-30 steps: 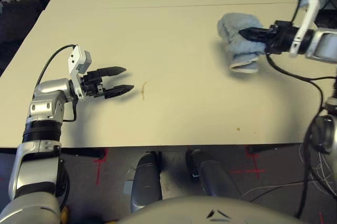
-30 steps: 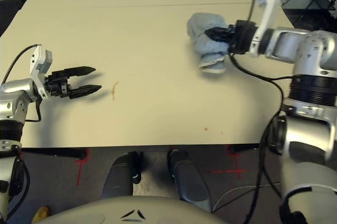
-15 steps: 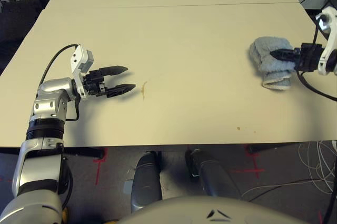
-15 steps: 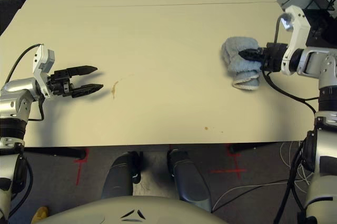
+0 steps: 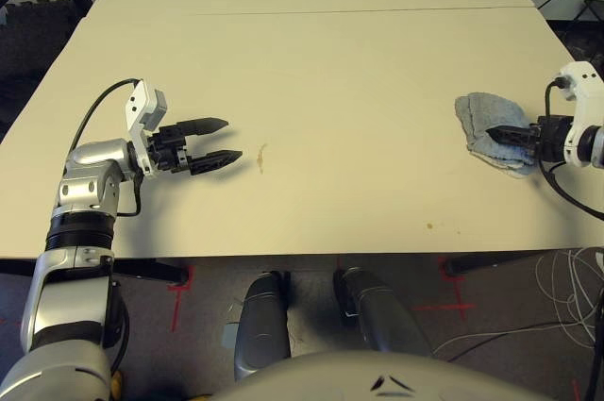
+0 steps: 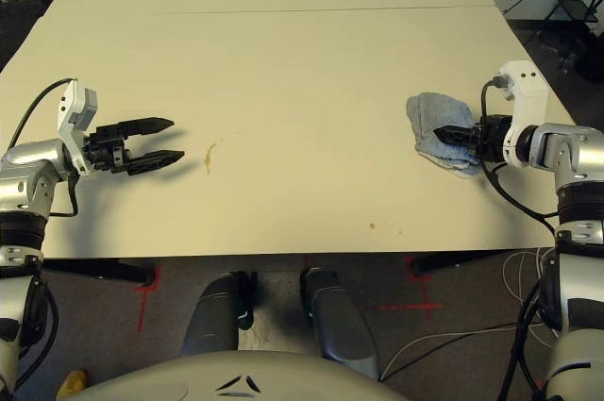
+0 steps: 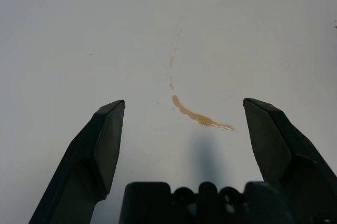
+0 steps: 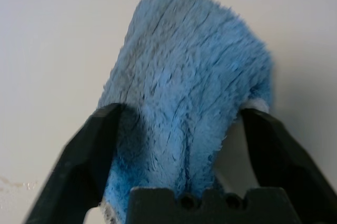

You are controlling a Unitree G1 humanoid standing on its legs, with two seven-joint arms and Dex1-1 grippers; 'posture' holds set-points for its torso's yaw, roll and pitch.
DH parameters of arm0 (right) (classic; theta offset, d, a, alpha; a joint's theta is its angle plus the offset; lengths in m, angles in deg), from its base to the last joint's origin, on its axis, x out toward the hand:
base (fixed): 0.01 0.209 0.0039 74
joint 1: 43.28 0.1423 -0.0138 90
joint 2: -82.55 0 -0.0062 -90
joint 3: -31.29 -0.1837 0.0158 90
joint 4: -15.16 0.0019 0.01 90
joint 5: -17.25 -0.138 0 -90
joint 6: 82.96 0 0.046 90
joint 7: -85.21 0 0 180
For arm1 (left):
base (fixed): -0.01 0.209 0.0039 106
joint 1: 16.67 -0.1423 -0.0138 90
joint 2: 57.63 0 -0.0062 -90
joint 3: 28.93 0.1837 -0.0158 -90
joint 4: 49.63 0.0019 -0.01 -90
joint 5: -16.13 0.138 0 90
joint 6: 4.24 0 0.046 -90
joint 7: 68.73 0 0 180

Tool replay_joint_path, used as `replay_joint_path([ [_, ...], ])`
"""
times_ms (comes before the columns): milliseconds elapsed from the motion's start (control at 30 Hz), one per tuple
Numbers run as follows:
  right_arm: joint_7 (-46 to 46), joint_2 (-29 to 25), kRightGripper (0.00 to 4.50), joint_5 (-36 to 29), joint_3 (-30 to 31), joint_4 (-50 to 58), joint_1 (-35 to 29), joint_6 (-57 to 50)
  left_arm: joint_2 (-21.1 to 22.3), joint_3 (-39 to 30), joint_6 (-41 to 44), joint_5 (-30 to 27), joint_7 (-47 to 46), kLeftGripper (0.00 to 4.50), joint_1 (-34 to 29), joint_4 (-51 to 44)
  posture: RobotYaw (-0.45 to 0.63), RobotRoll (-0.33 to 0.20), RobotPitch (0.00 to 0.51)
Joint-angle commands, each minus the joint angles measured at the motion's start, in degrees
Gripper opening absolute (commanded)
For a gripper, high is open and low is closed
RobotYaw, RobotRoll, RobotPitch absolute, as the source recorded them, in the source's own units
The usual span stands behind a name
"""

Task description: Wipe the water off the table with a rag.

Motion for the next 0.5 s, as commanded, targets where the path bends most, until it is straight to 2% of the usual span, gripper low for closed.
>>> replay_joint_path([
  [33,0.41,-2.21,4.49,-0.84,-4.15,-0.21,1.75,3.03,-0.51,-1.98,1.56,-1.24,-1.48,4.50,2.05,0.84,-0.23,0.000,0.161],
  [200,1.18,-0.78,4.49,-2.89,-9.48,-1.67,2.54,10.22,-2.68,-6.11,1.92,-3.00,-7.28,4.50,3.50,1.19,-0.23,0.000,0.158],
  [500,3.66,6.97,4.49,-6.35,-18.41,-4.54,-1.35,33.51,-7.59,-13.37,-8.05,1.22,-33.37,4.50,3.67,6.40,-0.20,0.000,0.166],
])
